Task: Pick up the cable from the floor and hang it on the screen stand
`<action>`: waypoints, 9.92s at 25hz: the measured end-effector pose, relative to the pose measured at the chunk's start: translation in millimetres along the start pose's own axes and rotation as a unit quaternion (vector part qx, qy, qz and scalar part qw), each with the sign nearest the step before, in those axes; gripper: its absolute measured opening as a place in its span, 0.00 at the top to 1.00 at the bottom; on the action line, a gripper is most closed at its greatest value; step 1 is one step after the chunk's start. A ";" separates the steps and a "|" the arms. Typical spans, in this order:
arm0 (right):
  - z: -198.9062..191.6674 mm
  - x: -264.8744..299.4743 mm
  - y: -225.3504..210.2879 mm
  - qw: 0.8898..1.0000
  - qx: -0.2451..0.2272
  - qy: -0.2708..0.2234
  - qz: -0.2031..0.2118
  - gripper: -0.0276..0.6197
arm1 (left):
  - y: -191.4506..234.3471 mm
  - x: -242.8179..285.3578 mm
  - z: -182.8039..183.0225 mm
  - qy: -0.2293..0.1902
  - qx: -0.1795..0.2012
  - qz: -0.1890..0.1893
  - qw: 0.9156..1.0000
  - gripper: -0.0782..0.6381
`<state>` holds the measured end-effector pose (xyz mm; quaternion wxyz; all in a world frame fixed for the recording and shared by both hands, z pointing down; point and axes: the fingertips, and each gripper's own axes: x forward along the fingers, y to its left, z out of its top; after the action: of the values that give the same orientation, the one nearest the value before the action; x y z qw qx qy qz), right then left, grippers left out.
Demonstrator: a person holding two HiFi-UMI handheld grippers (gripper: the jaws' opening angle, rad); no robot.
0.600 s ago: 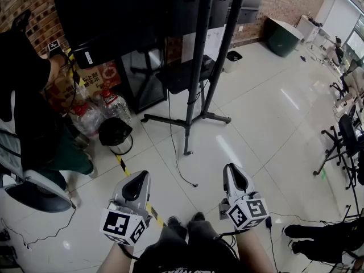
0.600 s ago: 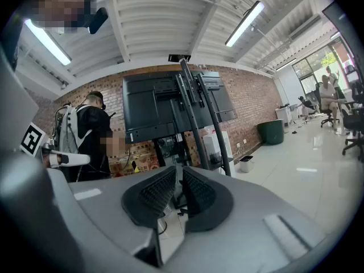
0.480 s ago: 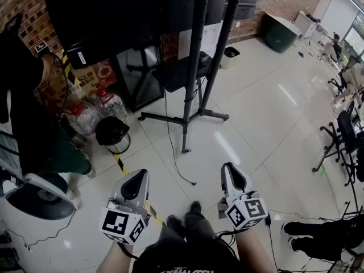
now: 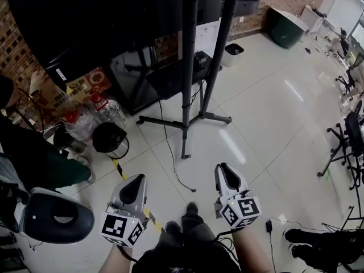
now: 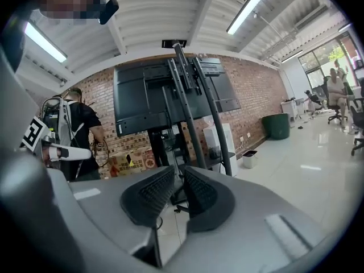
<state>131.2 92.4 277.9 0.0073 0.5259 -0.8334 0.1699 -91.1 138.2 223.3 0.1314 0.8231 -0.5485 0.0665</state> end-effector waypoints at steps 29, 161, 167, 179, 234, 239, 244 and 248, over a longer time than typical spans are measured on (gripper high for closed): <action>-456.6 244.3 -86.8 0.965 -0.033 0.241 0.100 0.76 | 198.9 207.0 -319.4 0.069 0.013 0.047 0.996 0.88; 202.7 205.1 198.8 0.936 -0.158 0.039 0.312 0.93 | 108.0 136.2 180.5 -0.046 -0.027 -0.126 0.991 0.88; 258.7 219.6 203.1 0.937 -0.222 0.007 0.271 0.93 | 111.3 139.9 226.5 -0.068 -0.003 -0.165 0.984 0.88; 363.2 228.5 192.1 0.939 -0.244 -0.088 0.225 0.93 | 86.9 165.5 312.0 -0.109 0.035 -0.218 0.969 0.88; 656.7 327.9 68.0 0.910 -0.309 -0.158 0.225 0.93 | 27.1 303.1 532.4 -0.181 0.151 -0.055 0.970 0.88; 645.1 344.7 59.2 0.916 -0.304 -0.137 0.221 0.93 | 31.8 306.7 537.7 -0.179 0.151 -0.042 0.971 0.88; 626.7 353.1 56.0 0.918 -0.304 -0.121 0.224 0.93 | 35.3 304.8 538.1 -0.182 0.149 -0.030 0.971 0.88; 621.3 354.2 56.2 0.921 -0.288 -0.125 0.230 0.93 | 37.8 302.3 532.7 -0.185 0.147 -0.020 0.971 0.88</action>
<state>27.0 -376.1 -255.4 0.0149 0.3120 -0.9384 -0.1480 -26.7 -297.3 -204.3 -0.0934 0.8423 -0.5307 -0.0103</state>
